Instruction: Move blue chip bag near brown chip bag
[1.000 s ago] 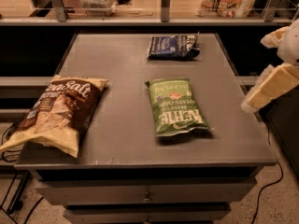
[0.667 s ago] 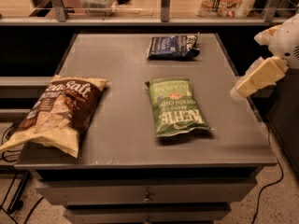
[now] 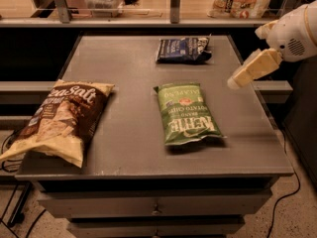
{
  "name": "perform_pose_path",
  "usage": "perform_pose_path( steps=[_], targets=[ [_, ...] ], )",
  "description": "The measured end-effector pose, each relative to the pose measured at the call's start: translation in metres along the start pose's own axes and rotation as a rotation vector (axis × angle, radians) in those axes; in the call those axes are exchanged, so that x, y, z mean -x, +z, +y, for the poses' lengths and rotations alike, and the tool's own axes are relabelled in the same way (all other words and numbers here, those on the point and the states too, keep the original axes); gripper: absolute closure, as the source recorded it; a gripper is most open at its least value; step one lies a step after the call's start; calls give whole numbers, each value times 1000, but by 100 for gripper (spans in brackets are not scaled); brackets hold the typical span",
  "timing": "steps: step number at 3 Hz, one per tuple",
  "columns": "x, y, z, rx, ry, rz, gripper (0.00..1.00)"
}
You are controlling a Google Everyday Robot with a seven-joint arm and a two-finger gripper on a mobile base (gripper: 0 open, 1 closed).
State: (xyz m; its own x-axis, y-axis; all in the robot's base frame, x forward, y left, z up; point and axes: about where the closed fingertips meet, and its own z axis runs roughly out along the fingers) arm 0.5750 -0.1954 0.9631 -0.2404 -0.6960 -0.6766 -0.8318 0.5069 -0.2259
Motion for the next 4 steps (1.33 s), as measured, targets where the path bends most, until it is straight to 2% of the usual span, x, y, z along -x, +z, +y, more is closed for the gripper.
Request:
perform_pose_path(
  steps=[1,2,4],
  targets=[
    [14,19,-9,0,-19,-33,0],
    [31,46,-31,-32,-18,-54,0],
    [47,114,-80,-66,81,-73,0]
  ],
)
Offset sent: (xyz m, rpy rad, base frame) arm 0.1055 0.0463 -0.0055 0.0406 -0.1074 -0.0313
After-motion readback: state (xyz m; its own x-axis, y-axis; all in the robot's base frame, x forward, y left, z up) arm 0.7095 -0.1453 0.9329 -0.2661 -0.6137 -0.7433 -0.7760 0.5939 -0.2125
